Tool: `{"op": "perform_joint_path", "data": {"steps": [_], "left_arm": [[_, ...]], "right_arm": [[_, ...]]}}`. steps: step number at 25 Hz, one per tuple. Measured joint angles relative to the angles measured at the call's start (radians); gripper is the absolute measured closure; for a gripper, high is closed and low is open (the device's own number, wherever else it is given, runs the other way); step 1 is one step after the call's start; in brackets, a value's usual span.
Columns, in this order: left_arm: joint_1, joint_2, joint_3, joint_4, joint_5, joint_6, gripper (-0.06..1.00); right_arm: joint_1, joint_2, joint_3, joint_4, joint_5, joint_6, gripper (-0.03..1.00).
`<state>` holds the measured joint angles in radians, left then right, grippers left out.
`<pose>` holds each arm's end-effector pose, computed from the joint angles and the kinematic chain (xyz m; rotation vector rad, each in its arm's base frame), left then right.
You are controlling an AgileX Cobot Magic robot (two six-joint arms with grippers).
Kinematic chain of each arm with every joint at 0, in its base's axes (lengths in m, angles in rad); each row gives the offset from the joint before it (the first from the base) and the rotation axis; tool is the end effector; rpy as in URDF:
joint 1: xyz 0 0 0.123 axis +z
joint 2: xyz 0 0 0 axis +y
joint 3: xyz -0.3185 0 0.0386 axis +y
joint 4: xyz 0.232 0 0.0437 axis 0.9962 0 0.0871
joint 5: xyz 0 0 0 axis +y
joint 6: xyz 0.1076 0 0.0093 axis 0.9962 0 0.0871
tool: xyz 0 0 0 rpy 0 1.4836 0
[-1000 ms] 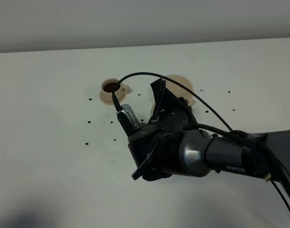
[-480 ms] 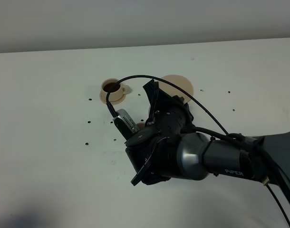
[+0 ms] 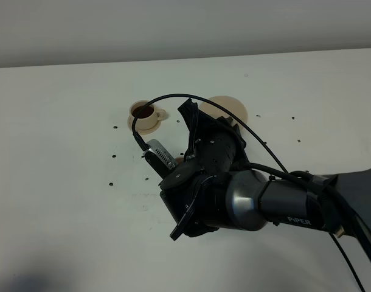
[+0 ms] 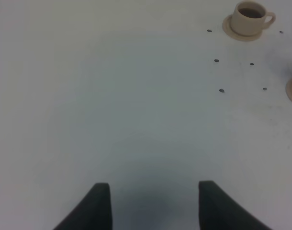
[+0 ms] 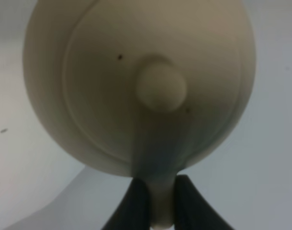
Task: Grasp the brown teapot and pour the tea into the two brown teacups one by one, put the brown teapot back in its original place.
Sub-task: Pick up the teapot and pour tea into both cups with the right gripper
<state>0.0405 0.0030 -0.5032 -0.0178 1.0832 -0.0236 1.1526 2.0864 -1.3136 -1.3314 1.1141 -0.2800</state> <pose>-0.0407 -0.0034 0.2607 -0.0652 2.0655 -0.0110 0.2524 0.3359 0.2025 -2.2120 1.0704 -1.4717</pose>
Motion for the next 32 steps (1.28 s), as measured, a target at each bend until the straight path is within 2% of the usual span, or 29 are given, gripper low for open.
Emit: {"op": "perform_joint_path", "data": {"steps": [22,32], "left_arm": [[0.0,0.0,0.0,0.0,0.0,0.0,0.54],[0.0,0.0,0.0,0.0,0.0,0.0,0.54]], "right_arm": [[0.0,0.0,0.0,-0.085,-0.008,-0.074,0.86],[0.0,0.0,0.0,-0.09,-0.008,-0.147,0.86]]}}
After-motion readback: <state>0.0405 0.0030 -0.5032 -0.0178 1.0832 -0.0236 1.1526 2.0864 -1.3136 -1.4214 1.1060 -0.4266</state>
